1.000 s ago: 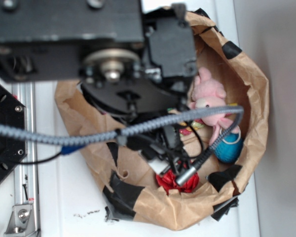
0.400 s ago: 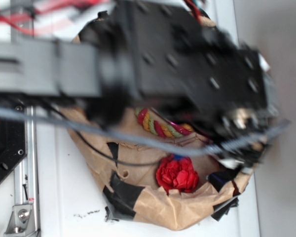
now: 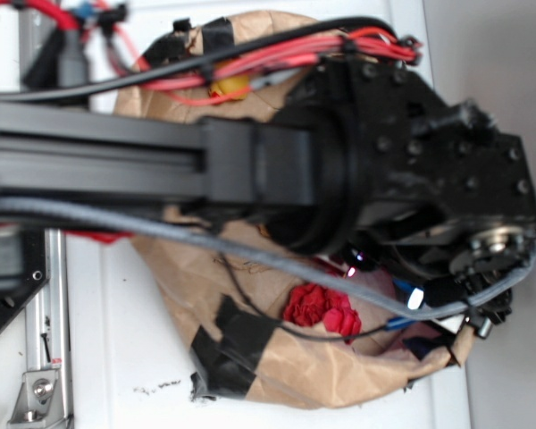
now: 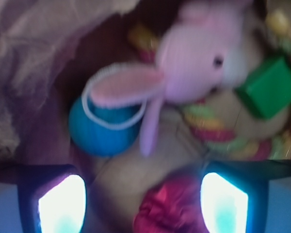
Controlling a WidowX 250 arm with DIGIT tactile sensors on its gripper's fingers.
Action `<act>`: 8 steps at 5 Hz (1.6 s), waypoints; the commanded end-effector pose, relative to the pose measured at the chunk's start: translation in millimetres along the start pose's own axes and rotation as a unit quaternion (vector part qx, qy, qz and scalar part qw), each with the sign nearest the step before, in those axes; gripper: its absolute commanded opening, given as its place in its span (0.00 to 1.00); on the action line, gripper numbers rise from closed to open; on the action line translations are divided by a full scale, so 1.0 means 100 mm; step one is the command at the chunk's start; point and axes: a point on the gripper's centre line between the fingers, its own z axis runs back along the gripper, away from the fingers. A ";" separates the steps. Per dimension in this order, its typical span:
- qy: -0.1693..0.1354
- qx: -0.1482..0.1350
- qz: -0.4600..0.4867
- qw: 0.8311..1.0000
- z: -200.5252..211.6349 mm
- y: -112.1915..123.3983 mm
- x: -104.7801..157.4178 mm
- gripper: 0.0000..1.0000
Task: Grab the red paper.
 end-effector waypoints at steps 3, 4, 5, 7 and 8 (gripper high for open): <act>-0.060 -0.092 -0.088 0.990 0.19 0.41 -0.31 1.00; -0.059 -0.157 -0.101 0.981 0.18 0.30 -0.27 1.00; -0.045 -0.147 -0.100 0.983 0.06 0.17 -0.26 1.00; 0.014 -0.076 -0.123 0.989 -0.43 0.11 -0.39 1.00; 0.051 0.032 -0.080 0.995 -0.51 0.34 -0.43 0.00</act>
